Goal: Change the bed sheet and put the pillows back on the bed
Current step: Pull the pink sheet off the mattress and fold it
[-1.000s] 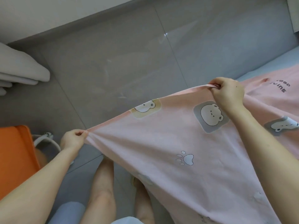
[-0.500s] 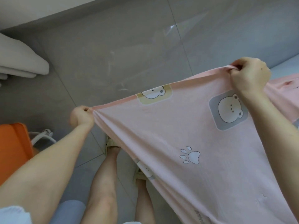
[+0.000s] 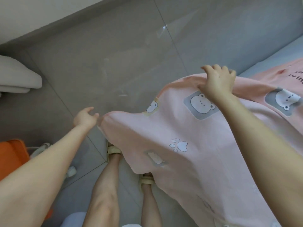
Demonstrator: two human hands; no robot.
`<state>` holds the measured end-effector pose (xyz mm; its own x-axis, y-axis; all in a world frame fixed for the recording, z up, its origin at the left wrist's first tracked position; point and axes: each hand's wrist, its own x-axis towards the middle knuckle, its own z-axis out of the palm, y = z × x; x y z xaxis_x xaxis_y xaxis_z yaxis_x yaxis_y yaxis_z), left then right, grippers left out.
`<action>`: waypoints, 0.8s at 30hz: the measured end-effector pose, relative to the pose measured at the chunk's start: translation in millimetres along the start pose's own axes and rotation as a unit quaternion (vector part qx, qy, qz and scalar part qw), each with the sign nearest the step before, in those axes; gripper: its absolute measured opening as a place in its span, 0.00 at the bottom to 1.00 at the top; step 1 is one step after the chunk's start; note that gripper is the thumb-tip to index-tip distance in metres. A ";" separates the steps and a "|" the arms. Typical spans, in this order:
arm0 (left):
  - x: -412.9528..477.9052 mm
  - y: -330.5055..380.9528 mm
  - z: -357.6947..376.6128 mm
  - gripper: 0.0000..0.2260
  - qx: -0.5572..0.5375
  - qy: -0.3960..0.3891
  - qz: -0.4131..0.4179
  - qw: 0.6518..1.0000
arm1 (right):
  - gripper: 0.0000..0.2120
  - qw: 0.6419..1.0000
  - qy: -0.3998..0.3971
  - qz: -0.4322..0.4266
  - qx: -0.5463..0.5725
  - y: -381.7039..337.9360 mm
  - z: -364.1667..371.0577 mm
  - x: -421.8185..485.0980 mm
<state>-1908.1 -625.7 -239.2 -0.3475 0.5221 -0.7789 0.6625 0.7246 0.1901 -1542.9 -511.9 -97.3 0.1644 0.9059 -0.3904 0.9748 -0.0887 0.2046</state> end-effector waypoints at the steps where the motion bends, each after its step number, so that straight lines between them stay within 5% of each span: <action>1: -6.4 10.0 -2.0 0.19 -0.007 -0.007 0.021 1.000 | 0.24 1.000 0.001 0.010 0.004 9.9 -0.3 -10.2; 8: -81.4 110.1 -24.1 0.12 -0.015 -0.094 0.166 0.982 | 0.20 0.951 -0.059 0.260 0.156 93.6 -1.2 -102.5; 13: -142.4 195.3 -39.7 0.11 0.026 -0.120 0.276 0.953 | 0.21 0.804 -0.057 0.443 0.393 134.7 -7.2 -161.0; 18: -193.9 282.8 -35.3 0.10 0.093 -0.140 0.371 0.913 | 0.16 0.652 0.007 0.516 0.556 180.7 -1.7 -175.0; 24: -243.4 375.4 12.8 0.09 0.176 -0.191 0.447 0.856 | 0.14 0.488 0.041 0.615 0.618 243.3 45.9 -179.6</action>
<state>-1566.3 -486.5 14.0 0.5997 0.5638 -0.5679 0.7333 -0.1030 0.6721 -1328.3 -715.3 -18.6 0.7819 -0.1395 -0.6076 -0.5001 -0.7223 -0.4777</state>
